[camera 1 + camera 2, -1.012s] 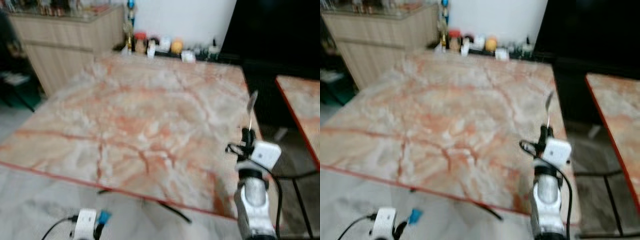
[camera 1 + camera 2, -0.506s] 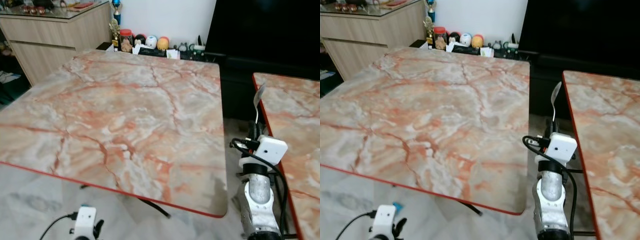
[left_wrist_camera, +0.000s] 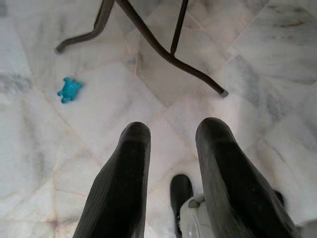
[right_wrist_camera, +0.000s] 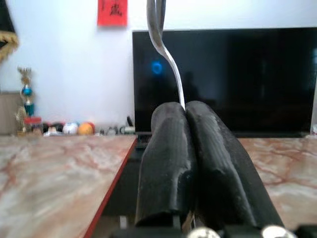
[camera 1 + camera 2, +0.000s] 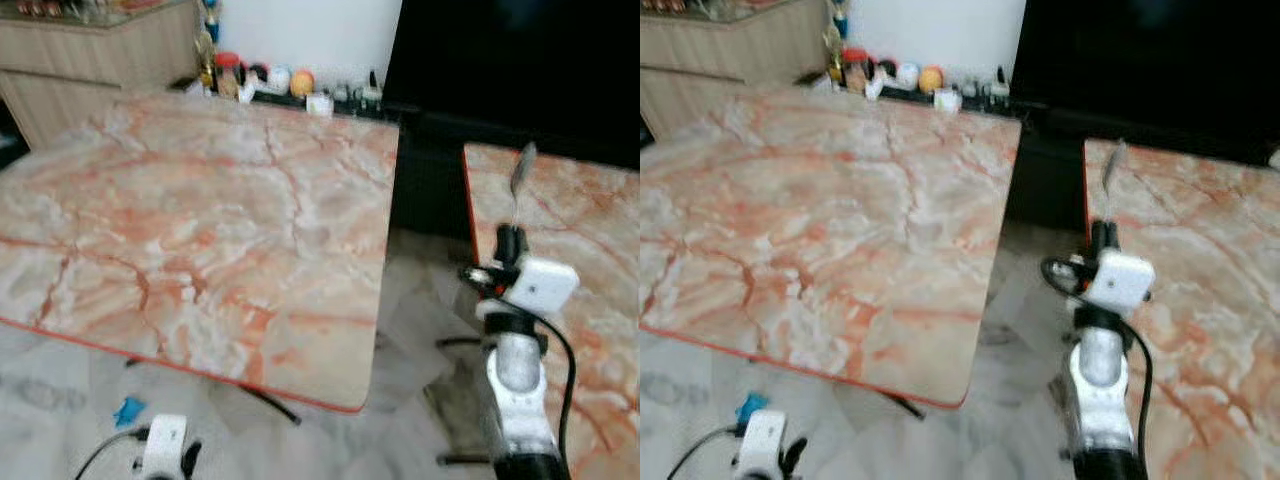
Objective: Setting the table
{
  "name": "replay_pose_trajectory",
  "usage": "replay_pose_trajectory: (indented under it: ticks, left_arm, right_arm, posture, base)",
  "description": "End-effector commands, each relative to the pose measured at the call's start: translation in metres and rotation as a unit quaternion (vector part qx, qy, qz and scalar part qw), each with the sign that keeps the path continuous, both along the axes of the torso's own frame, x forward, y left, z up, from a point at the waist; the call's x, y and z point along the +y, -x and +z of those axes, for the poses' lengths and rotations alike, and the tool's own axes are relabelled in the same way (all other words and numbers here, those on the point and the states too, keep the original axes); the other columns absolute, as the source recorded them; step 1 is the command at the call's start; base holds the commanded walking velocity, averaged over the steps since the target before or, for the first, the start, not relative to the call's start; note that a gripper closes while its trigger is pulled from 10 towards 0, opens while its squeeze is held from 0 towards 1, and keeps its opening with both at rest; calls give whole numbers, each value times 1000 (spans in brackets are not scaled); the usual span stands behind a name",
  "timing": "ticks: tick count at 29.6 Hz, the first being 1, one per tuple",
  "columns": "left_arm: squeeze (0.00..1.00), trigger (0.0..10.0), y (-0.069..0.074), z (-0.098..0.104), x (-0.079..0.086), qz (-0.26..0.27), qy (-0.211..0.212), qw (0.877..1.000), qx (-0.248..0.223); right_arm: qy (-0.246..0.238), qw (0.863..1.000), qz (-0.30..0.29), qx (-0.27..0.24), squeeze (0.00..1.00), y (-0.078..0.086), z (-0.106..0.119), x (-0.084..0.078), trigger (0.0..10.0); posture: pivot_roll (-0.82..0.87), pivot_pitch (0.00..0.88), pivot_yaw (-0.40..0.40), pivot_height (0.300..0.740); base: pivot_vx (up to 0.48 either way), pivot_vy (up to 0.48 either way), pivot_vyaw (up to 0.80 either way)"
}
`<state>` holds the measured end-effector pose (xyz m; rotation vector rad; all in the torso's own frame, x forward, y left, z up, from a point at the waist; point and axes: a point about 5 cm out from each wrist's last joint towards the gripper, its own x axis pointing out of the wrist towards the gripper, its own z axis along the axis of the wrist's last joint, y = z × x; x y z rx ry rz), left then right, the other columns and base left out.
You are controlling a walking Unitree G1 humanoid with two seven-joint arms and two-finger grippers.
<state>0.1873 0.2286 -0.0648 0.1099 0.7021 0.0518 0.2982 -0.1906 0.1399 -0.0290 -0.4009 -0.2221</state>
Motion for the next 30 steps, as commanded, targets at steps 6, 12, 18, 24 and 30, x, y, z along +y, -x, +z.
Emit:
replay_pose_trajectory:
  ticks: [6, 12, 18, 24, 30]
  left_arm:
    - [0, 10000, 5, -4, -6, 1, 9, 1000, 8]
    - [0, 10000, 7, -5, -4, 6, 8, 1000, 12]
    - [0, 10000, 7, -5, -4, 8, 8, 1000, 13]
    - [0, 10000, 7, -5, -5, 6, 9, 1000, 13]
    - [0, 10000, 8, -6, -5, 4, 8, 1000, 14]
  right_arm:
    - [-9, 1000, -19, 10, 0, 2, 0, -12, 10000]
    - [-10, 1000, -17, 8, 0, 1, 1, -11, 10000]
    - [-8, 1000, -16, 8, 0, 2, 1, -10, 10000]
    - [-8, 1000, -15, 6, 0, 1, 3, -10, 10000]
    - [-9, 1000, -16, 6, 0, 1, 3, -11, 10000]
  posture:
    - [120, 0, -51, 740]
    - [121, 0, -54, 740]
    - [121, 0, -57, 740]
    - [121, 0, -58, 740]
    - [120, 0, -57, 740]
  base:
    - [0, -284, 0]
    - [0, -286, -591]
    - [0, -287, 0]
    - [0, -287, 0]
    - [0, -288, 0]
